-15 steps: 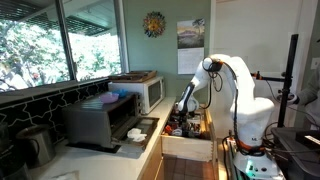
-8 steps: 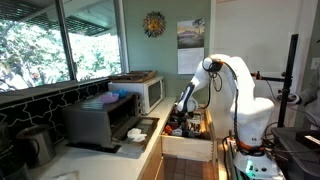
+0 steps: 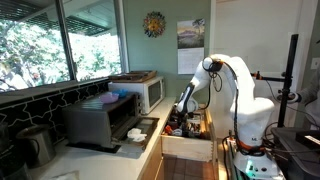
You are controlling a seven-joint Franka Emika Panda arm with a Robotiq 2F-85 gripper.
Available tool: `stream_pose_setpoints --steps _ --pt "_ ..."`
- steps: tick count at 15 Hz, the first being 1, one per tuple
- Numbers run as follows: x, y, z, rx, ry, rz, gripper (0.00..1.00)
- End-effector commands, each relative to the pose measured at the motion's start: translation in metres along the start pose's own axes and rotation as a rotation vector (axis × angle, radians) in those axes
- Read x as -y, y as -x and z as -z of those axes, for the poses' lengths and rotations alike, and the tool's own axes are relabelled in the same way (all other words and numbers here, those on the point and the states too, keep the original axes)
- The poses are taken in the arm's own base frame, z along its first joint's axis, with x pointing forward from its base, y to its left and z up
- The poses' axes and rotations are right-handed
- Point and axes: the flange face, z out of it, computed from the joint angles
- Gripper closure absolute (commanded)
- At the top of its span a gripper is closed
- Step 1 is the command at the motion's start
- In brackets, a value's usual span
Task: Remove the orange packet from the drawer and put it on the counter
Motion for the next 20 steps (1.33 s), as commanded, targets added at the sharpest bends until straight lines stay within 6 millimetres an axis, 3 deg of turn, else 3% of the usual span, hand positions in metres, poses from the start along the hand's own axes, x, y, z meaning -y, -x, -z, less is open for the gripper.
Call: stream_pose_setpoints --steps 1,9,10,11,13,17,18,20 --pt "0.004 0.016 -0.002 0.020 -0.007 -0.026 0.27" --pt "0.009 0.023 -0.004 0.032 -0.015 -0.044 0.28" --pt "0.009 0.023 -0.007 0.030 -0.017 -0.046 0.33" --pt "0.008 0.024 -0.010 0.029 -0.015 -0.049 0.52" --pt "0.006 0.026 -0.012 0.031 -0.015 -0.056 0.60" --pt "0.003 0.032 -0.009 0.041 -0.007 -0.076 0.92" --pt "0.002 0.033 -0.007 0.046 -0.002 -0.083 0.99" --pt "-0.001 0.037 0.001 0.050 0.016 -0.094 1.00"
